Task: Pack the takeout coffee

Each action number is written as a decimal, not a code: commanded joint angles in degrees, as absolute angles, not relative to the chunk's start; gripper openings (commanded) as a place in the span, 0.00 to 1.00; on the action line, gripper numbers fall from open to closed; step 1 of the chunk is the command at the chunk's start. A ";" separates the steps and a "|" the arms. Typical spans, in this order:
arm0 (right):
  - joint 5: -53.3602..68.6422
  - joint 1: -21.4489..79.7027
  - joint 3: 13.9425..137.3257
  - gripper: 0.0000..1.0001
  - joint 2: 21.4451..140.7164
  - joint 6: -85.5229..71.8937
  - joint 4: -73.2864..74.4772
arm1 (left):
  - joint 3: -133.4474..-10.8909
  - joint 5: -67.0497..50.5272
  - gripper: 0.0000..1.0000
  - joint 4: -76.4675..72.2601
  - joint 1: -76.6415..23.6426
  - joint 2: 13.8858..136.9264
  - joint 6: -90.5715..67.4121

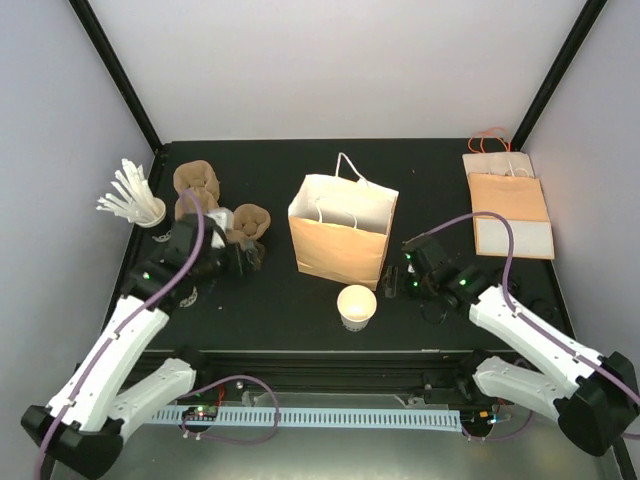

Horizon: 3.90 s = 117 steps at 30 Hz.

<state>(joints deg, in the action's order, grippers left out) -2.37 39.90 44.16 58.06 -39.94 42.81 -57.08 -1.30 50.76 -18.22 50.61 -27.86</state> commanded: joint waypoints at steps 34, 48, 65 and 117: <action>34.86 18.66 34.69 0.27 99.40 -44.90 -9.19 | -31.47 -24.74 0.23 -23.01 -28.09 95.42 -43.59; 24.69 17.18 44.12 0.35 95.75 -35.72 7.05 | -34.64 -26.69 0.30 -20.42 -25.76 97.58 -38.94; -12.68 13.45 59.99 1.00 66.80 -33.13 64.46 | -31.34 -32.58 0.91 16.28 -31.43 54.45 -31.79; 4.84 -29.77 50.17 0.82 84.62 -34.02 39.62 | -37.33 -36.15 0.97 27.97 -32.52 45.36 -30.97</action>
<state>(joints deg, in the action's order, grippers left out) 3.40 -29.41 50.30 84.68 -34.17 40.62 -34.68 -35.64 27.51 -32.12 45.63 -30.65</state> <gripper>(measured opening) 0.840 0.970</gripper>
